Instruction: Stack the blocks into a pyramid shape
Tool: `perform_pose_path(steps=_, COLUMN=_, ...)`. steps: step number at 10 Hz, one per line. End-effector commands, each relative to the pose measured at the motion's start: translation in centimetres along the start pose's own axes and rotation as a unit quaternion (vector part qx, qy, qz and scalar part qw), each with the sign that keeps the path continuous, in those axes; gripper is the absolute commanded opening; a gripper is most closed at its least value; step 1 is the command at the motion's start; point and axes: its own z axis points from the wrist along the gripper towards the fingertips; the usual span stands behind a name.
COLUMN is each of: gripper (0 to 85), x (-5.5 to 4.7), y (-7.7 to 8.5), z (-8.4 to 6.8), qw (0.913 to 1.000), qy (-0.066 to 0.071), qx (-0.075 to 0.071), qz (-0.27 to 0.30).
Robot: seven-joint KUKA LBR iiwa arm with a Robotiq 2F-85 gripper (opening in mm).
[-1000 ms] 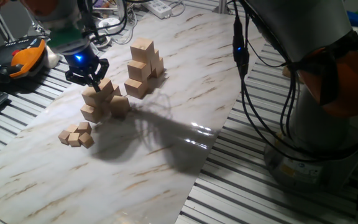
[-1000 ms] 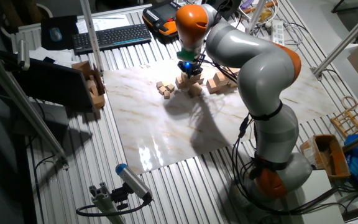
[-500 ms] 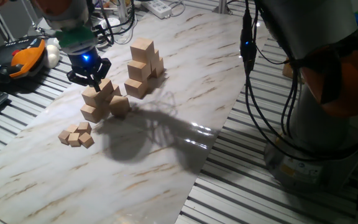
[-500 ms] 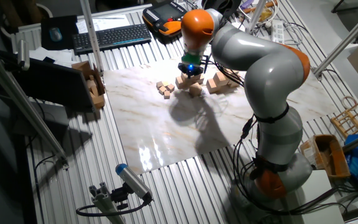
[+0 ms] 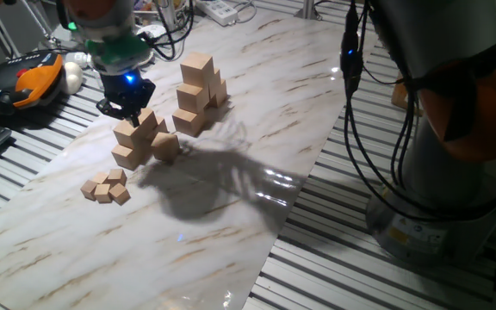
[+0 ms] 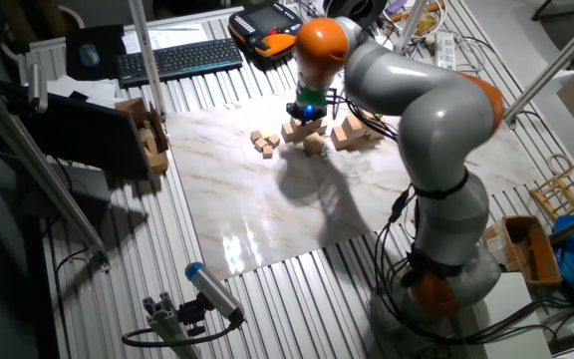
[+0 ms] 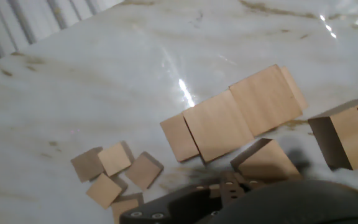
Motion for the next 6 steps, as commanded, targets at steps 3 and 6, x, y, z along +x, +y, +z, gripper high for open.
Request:
perform_pose_path(steps=3, gripper=0.0, x=-0.01, y=-0.01, z=0.0, qw=0.9872, qy=-0.017, qx=0.032, qz=-0.155)
perform_pose_path(steps=6, gripper=0.0, x=-0.01, y=-0.01, z=0.0, qw=0.9741, qy=-0.017, qx=0.012, qz=-0.225)
